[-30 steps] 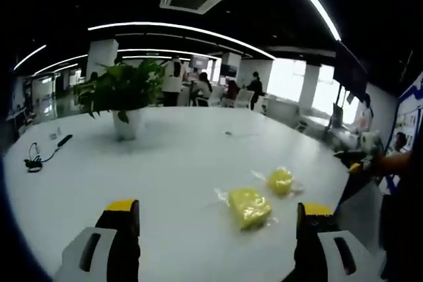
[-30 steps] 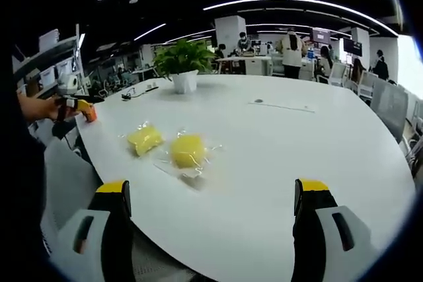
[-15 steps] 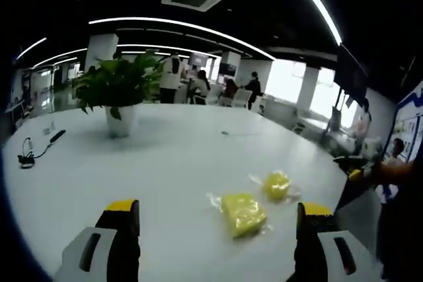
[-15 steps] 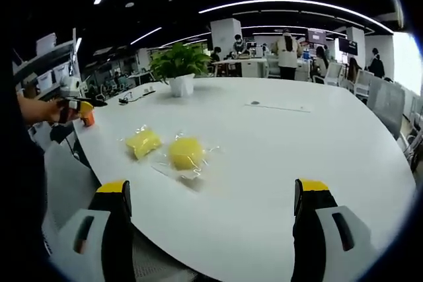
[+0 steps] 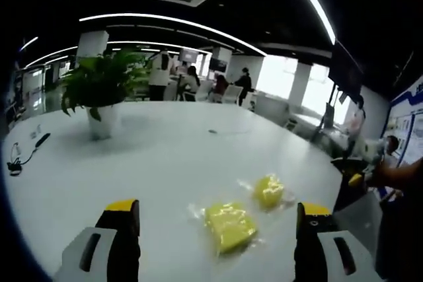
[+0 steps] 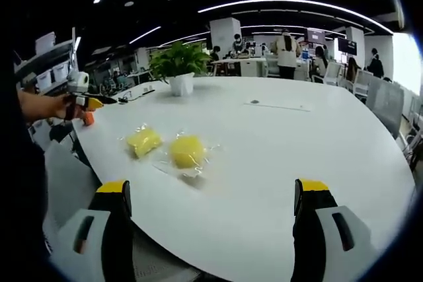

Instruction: Compare the silicone blocks by pressing each to a similar depth, holding the contact briefly, and releasing to observe deformation and rebound differences across the visible hardness samples.

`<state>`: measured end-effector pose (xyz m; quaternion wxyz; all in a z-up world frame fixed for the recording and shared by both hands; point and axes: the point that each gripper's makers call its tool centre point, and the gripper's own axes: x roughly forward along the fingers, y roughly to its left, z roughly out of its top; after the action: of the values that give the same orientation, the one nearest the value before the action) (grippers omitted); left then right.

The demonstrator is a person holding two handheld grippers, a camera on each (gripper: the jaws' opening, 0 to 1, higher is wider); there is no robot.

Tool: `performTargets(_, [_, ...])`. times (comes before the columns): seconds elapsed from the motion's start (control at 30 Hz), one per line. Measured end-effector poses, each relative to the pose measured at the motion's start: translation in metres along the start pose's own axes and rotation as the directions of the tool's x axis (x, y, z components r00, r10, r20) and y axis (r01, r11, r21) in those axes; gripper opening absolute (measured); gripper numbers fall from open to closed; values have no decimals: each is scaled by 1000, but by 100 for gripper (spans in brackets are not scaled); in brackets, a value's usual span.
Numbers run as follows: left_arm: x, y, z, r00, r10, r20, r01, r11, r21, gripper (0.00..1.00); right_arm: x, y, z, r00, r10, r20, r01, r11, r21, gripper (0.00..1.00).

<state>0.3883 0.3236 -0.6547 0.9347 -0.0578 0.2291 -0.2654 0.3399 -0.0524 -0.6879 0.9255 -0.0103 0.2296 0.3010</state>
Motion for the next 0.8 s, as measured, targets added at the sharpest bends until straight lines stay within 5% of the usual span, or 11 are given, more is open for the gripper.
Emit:
performTargets(0.3, [34,-4,18,1000,-30,-9,30,1000,8,100,3,2,-2,1000,-1,1,1,1000,9,96])
performTargets(0.4, [46,-8,23,998,-56,-3,56,997,-48,100,2,1,-2,1000,-6,-1,6,1000,11,96])
performTargets(0.8, [87,-20,42,996,-89,-26,89,996,-8,100,-6,-6,-7,999,-33,2,32,999,38,96])
